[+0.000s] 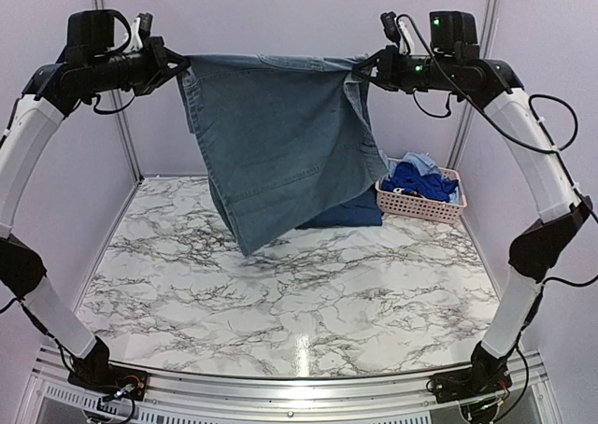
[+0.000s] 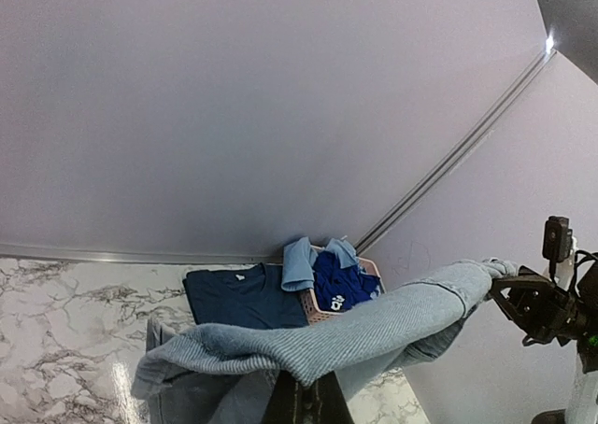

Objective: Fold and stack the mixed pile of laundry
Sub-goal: Flatten out the crumpled skirt at the center of the board.

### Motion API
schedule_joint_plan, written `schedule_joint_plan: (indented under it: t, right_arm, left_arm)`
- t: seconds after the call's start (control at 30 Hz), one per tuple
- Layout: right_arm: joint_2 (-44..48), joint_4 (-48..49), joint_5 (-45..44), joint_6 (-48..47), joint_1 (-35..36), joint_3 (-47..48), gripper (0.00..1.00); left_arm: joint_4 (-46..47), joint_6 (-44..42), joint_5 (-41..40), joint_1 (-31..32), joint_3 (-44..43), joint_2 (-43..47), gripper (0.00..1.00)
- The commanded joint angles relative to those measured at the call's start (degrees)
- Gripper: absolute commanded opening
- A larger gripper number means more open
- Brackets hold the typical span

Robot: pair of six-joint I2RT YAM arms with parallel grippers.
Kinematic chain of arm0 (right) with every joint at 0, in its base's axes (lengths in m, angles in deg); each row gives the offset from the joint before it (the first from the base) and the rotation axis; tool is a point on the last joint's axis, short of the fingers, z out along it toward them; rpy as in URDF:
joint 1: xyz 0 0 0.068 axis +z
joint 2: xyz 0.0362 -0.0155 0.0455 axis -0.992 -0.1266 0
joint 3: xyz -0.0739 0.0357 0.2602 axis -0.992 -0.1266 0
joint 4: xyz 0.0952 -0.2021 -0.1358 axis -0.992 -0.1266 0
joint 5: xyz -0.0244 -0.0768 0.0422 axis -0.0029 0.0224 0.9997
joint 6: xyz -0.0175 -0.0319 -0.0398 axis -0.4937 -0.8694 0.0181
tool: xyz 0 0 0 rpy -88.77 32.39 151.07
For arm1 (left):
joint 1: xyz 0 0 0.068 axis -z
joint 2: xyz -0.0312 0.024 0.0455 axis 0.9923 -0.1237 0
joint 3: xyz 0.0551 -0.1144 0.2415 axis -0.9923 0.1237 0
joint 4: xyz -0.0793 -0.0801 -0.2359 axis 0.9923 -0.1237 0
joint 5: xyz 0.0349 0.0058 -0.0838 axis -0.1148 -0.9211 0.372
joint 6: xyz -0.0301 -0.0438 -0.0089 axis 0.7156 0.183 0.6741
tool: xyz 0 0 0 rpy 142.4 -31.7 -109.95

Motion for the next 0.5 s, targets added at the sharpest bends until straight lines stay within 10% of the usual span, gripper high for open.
schedule_joint_plan:
  t: [0.0, 0.2, 0.27, 0.37, 0.47]
  right_arm:
    - [2.3, 3.7, 11.2, -0.1, -1.3, 6.3, 0.00]
    - [23.3, 9.8, 15.6, 3.9, 1.8, -33.8, 0.00]
    - [30.7, 9.9, 16.9, 7.1, 3.2, -46.6, 0.17]
    - [40.9, 3.8, 13.8, 10.9, 4.5, -60.9, 0.85]
    - [45.4, -2.1, 7.3, 11.8, 3.4, -65.6, 0.99]
  left_arm:
    - [0.7, -3.5, 7.4, -1.8, -4.9, 4.0, 0.00]
    - [1.1, -2.8, 14.3, 2.4, 25.6, 23.2, 0.00]
    - [0.9, -1.7, 15.5, 6.3, 36.4, 30.4, 0.06]
    - [1.2, 4.4, 12.4, 8.2, 52.4, 43.5, 0.94]
    - [0.9, 6.3, 6.4, 8.2, 57.6, 50.0, 0.99]
